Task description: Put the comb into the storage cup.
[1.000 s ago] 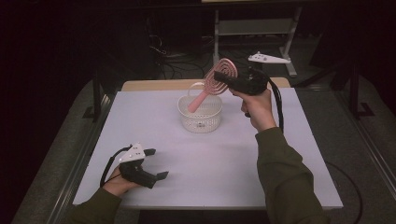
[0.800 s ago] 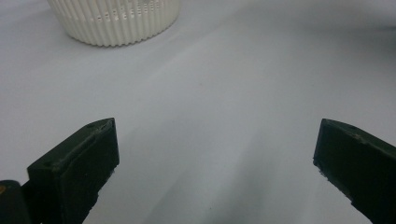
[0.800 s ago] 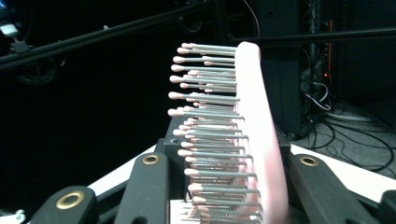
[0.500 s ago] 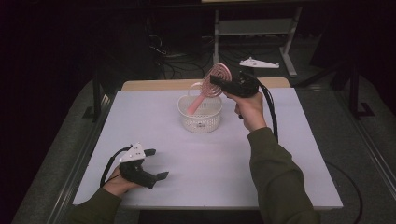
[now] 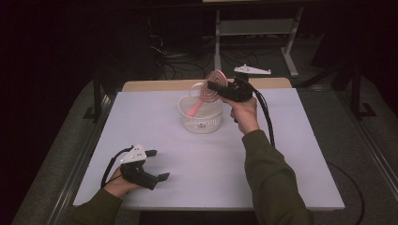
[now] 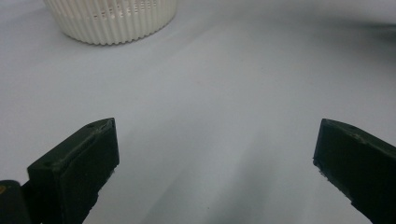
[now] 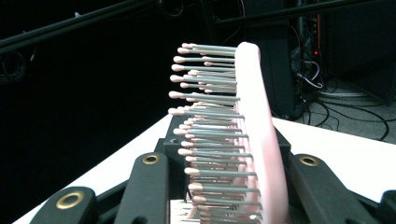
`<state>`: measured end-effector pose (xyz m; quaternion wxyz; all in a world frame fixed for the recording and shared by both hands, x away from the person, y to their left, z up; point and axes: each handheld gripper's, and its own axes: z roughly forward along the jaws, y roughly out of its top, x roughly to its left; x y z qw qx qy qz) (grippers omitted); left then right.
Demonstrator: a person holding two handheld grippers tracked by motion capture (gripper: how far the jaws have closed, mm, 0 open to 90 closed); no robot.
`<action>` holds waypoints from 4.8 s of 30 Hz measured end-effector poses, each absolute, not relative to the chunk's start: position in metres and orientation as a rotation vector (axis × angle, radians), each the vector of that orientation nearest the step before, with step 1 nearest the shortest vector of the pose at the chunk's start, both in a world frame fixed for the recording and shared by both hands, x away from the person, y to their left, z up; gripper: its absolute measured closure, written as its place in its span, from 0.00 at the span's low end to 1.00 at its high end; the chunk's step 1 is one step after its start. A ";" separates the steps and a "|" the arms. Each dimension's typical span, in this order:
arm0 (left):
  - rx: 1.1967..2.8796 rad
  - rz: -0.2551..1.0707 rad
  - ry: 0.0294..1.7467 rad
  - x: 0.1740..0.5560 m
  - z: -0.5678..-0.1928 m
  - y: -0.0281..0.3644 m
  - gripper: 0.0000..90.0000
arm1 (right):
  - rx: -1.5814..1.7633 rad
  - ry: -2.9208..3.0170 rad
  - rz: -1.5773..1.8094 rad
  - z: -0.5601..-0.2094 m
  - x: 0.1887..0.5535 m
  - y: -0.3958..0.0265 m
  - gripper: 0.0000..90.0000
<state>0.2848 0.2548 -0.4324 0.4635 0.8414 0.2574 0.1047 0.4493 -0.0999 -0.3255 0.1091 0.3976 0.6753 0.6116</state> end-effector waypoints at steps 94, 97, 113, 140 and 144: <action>2.102 0.244 0.629 0.285 -0.436 0.251 0.00 | 1.356 2.024 1.566 -0.379 0.464 -0.113 0.42; 2.101 0.245 0.630 0.284 -0.435 0.251 0.00 | 1.360 2.023 1.548 -0.379 0.463 -0.113 0.38; 2.104 0.252 0.631 0.285 -0.435 0.249 0.00 | 1.302 2.077 1.481 -0.366 0.451 -0.121 0.14; 2.107 0.264 0.632 0.285 -0.436 0.252 0.00 | 1.208 2.185 1.350 -0.372 0.422 -0.139 0.07; 2.101 0.267 0.634 0.286 -0.437 0.253 0.00 | 1.208 2.190 1.337 -0.376 0.415 -0.143 0.06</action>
